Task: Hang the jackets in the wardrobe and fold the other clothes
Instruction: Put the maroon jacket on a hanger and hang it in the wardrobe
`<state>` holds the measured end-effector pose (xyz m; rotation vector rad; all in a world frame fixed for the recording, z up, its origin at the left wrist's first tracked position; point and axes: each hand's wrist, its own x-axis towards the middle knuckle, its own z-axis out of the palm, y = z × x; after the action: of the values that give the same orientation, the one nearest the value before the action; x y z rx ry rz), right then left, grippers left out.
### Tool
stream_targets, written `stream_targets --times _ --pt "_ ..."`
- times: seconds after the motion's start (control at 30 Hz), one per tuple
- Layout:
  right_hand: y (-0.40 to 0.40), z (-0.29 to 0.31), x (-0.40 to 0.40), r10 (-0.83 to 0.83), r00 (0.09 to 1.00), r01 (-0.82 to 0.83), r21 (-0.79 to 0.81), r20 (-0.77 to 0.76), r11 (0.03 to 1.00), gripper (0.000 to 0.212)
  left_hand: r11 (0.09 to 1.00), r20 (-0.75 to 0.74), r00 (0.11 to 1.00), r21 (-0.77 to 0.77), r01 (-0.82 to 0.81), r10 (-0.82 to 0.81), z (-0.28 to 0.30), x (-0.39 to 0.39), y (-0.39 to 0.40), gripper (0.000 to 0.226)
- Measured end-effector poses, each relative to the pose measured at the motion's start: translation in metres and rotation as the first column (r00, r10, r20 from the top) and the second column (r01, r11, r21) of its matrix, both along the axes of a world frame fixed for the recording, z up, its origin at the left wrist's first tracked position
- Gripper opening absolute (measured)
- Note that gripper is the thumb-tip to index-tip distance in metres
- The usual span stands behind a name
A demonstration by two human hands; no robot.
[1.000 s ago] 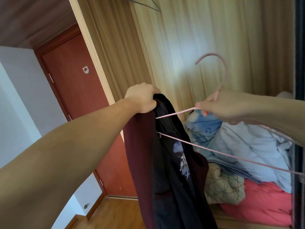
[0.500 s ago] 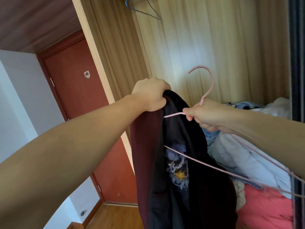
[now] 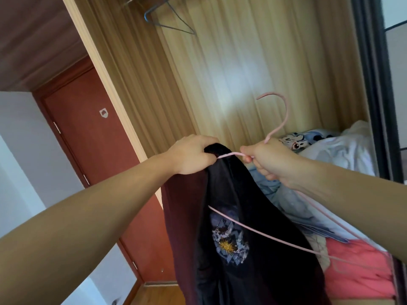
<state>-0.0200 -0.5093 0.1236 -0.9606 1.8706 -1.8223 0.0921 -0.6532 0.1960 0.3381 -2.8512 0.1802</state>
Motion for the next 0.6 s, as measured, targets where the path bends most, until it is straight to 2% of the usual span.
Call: stream_targets --times 0.1,0.23,0.3,0.37,0.4,0.47,0.53,0.6 --pt "0.004 -0.002 -0.002 0.03 1.0 -0.03 0.009 -0.006 1.0 0.032 0.998 -0.027 0.998 -0.017 0.061 -0.061 -0.009 -0.001 -0.002 0.036" --pt "0.015 -0.002 -0.009 0.076 0.979 -0.063 0.073 -0.187 0.995 0.031 0.979 -0.097 0.981 -0.139 0.152 -0.166 -0.022 0.0 -0.002 0.031" --pt "0.019 0.001 -0.014 0.035 0.954 -0.01 0.084 -0.298 0.996 0.033 0.957 -0.098 0.974 -0.228 0.178 -0.204 -0.026 0.0 0.001 0.031" --pt "0.016 0.004 -0.021 -0.09 0.902 0.121 0.046 -0.421 0.992 0.035 0.939 -0.095 0.972 -0.293 0.179 -0.215 -0.024 -0.001 0.003 0.029" --pt "0.013 0.003 -0.024 -0.187 0.847 0.222 0.012 -0.498 0.975 0.039 0.934 -0.092 0.973 -0.313 0.172 -0.21 -0.023 -0.001 0.003 0.028" --pt "0.009 -0.007 -0.024 -0.39 0.665 0.39 -0.149 -0.637 0.909 0.057 0.932 -0.102 0.976 -0.33 0.151 -0.194 -0.018 -0.001 0.001 0.025" --pt "0.012 -0.025 -0.018 -0.459 0.419 0.365 -0.318 -0.783 0.875 0.069 0.93 -0.139 0.975 -0.347 0.118 -0.176 -0.013 0.0 -0.003 0.024" --pt "0.017 -0.047 -0.01 -0.376 0.167 0.252 -0.329 -0.911 0.91 0.063 0.927 -0.177 0.973 -0.367 0.074 -0.148 -0.006 0.002 -0.006 0.025"
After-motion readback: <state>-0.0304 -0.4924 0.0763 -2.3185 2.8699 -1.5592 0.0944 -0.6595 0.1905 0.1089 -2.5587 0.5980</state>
